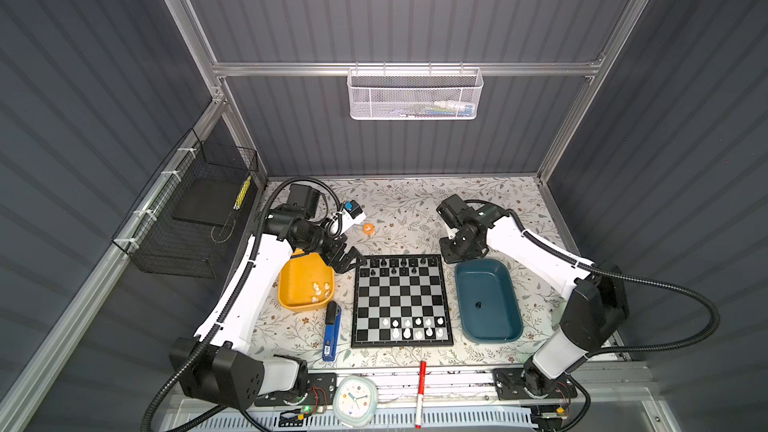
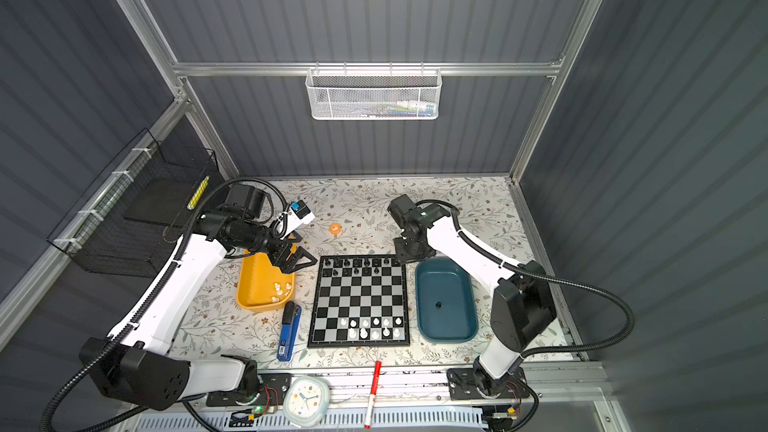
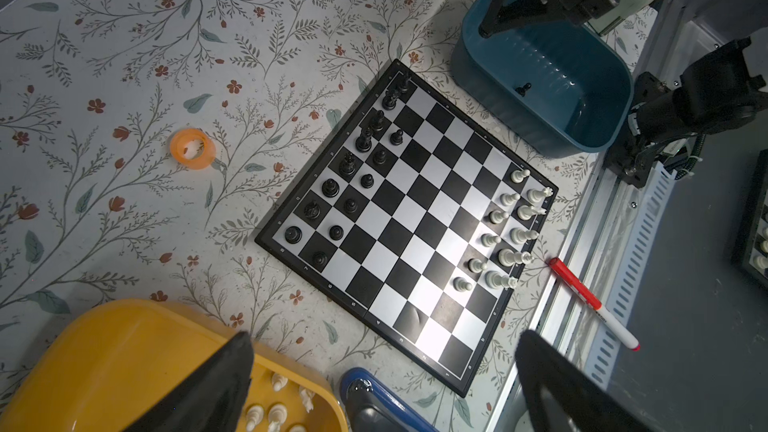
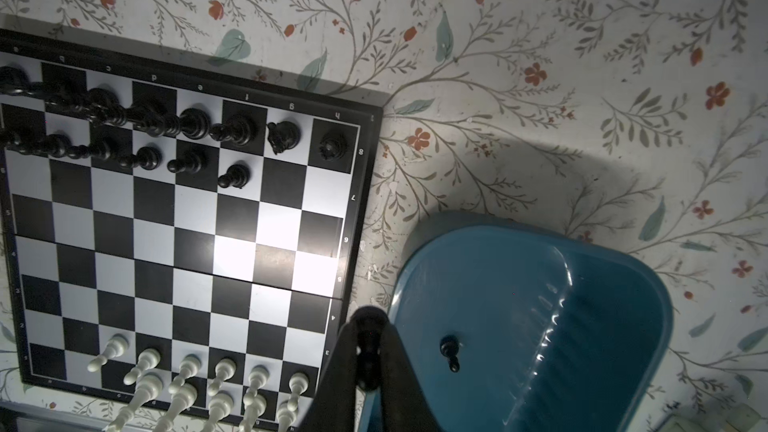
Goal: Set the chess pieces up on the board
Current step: 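Carry the black piece with the right gripper over the board's back row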
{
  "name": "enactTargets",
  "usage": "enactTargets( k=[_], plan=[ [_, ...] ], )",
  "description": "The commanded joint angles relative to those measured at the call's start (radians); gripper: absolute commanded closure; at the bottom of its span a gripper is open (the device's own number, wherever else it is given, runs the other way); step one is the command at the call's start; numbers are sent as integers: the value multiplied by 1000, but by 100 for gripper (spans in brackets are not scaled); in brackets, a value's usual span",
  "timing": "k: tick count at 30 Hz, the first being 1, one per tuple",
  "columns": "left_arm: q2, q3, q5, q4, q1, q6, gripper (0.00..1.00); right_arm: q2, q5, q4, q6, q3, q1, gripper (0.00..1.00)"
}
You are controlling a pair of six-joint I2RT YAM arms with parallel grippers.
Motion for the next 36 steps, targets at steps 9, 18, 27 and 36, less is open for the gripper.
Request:
enactTargets(
  k=[9,18,27,36],
  plan=[
    [-25,1,-22,5,-5,-1,1,130,-26,43,5,78,70,86],
    [-31,-10,-33,6,-5,-1,0,203,-40,97,19,84,93,86],
    [-30,-12,-39,6,-5,1,0,241,-44,135,21,80,95,85],
    [-34,-18,-48,5,-5,2,1,280,-36,147,14,89,95,86]
  ],
)
